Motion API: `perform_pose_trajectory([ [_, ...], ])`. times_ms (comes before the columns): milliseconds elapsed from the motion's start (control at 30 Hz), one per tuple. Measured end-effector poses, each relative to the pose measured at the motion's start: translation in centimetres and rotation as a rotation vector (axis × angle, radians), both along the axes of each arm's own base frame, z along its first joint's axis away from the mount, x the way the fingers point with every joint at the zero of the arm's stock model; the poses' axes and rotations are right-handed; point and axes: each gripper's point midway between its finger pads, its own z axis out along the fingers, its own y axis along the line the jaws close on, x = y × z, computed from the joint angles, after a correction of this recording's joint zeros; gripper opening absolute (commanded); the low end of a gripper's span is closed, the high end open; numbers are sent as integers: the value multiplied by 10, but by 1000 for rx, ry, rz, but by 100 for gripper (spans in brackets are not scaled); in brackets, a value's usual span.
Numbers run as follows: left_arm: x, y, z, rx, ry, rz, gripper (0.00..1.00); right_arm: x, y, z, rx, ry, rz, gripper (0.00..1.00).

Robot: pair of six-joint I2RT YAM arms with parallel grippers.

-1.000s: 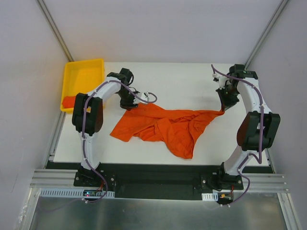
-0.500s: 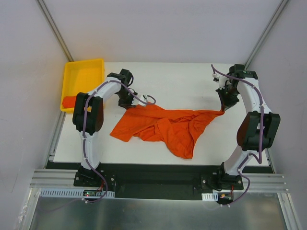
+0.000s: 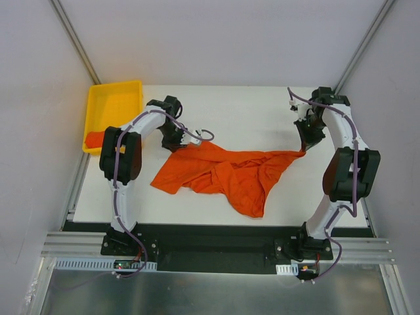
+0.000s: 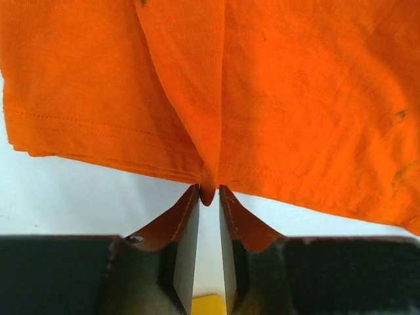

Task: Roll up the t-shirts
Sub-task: Flatten out the T-shirt at the center of the board.

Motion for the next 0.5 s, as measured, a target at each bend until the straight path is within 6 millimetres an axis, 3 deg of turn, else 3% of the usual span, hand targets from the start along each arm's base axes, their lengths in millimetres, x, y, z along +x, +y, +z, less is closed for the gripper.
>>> perform_pose_trajectory([
  [167, -2, -3, -5, -12, 40, 58, 0, 4, 4, 1, 2, -8, 11, 1],
  [333, -1, -8, -6, -26, 70, 127, 0, 7, 9, 4, -1, -16, 25, 1],
  [400, 2, -9, -1, -28, 68, 155, 0, 14, 8, 11, -7, -35, 25, 1],
  [500, 17, -8, 16, -42, 39, 229, 0, 41, 0, 32, -21, -119, 14, 1],
])
